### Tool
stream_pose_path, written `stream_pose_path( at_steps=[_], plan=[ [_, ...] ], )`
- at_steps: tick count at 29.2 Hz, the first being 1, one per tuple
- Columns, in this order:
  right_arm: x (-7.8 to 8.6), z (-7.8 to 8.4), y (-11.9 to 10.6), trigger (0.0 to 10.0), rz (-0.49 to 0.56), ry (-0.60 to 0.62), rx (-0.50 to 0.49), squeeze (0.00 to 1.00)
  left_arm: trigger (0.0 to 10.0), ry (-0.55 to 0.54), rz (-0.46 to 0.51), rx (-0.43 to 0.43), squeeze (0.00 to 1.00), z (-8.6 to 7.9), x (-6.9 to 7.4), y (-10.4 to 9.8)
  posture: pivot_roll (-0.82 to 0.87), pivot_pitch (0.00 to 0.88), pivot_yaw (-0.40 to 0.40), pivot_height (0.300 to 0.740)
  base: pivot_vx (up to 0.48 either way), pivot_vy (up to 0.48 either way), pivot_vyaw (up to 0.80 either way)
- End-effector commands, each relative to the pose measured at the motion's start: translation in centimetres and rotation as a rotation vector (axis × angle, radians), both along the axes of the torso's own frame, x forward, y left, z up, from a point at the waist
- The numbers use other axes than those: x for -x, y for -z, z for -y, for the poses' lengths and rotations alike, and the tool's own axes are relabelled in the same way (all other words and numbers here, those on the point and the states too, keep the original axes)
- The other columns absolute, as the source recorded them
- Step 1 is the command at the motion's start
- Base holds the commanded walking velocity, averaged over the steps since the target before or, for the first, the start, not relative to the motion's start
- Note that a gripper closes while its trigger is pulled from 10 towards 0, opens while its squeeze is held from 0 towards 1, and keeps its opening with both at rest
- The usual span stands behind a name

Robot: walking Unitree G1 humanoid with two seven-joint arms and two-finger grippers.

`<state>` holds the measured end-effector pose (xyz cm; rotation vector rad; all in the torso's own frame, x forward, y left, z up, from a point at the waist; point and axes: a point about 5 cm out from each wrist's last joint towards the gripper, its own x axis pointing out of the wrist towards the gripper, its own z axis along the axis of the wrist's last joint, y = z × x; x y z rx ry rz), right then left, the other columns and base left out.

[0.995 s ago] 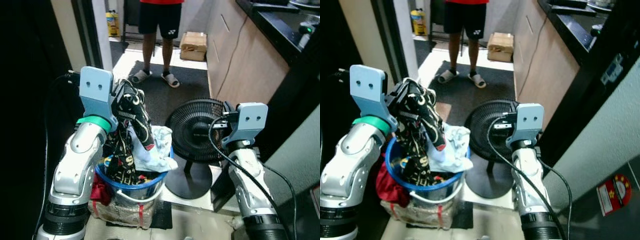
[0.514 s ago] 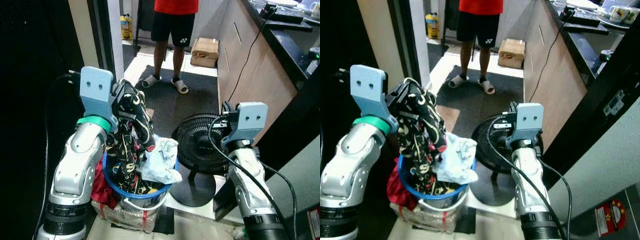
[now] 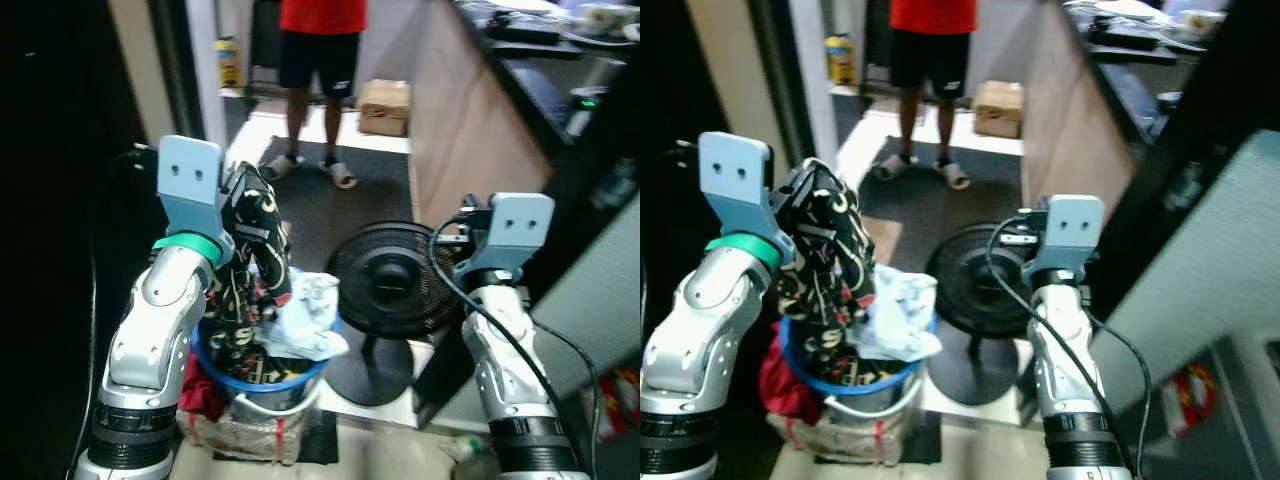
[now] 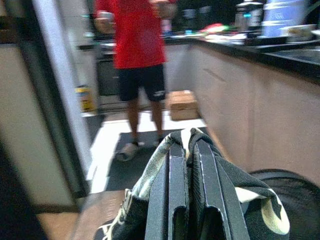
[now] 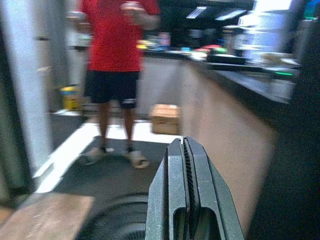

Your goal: Clothes washing

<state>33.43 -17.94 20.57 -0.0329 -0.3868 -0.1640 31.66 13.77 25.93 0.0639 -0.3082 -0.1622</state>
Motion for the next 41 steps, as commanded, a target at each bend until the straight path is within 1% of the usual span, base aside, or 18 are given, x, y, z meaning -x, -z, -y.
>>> stream_pose_path(
  at_steps=[1,4,12,21,24,30,41],
  plan=[
    [-0.1,0.5,0.5,10.0,-0.025,0.023,-0.025,0.00,10.0,0.023,0.052,0.001,0.00,0.4,0.2,-1.0,0.11,0.000,-0.004,0.740,0.000,0.000,-0.80],
    [-0.2,0.8,0.2,10.0,-0.022,0.038,-0.049,0.00,10.0,0.024,0.054,0.000,0.00,0.4,0.2,-1.0,0.11,0.000,-0.003,0.740,0.000,0.000,-0.80],
    [-0.3,1.1,0.1,10.0,-0.023,0.063,-0.065,0.00,10.0,0.027,0.059,-0.002,0.00,0.4,0.1,-1.2,0.11,0.000,0.000,0.740,0.000,0.000,-0.80],
    [-0.2,1.0,0.1,10.0,-0.017,0.068,-0.079,0.00,10.0,0.030,0.067,-0.003,0.00,0.4,0.0,-1.6,0.11,0.000,0.006,0.740,0.000,0.000,-0.80],
    [-0.1,1.0,0.0,10.0,-0.012,0.073,-0.080,0.00,10.0,0.019,0.061,0.003,0.00,-0.2,-0.2,-1.7,0.11,0.000,0.014,0.740,0.000,0.000,-0.80],
    [-0.1,1.0,0.0,10.0,-0.012,0.076,-0.084,0.00,10.0,0.011,0.055,0.016,0.00,-0.5,-0.3,-1.8,0.11,0.000,0.015,0.740,0.000,0.000,-0.80],
    [-0.1,0.9,-0.1,10.0,-0.007,0.080,-0.086,0.00,10.0,0.010,0.044,0.025,0.00,-0.6,-0.3,-1.8,0.12,0.000,0.017,0.740,0.000,0.000,-0.80]
  ],
)
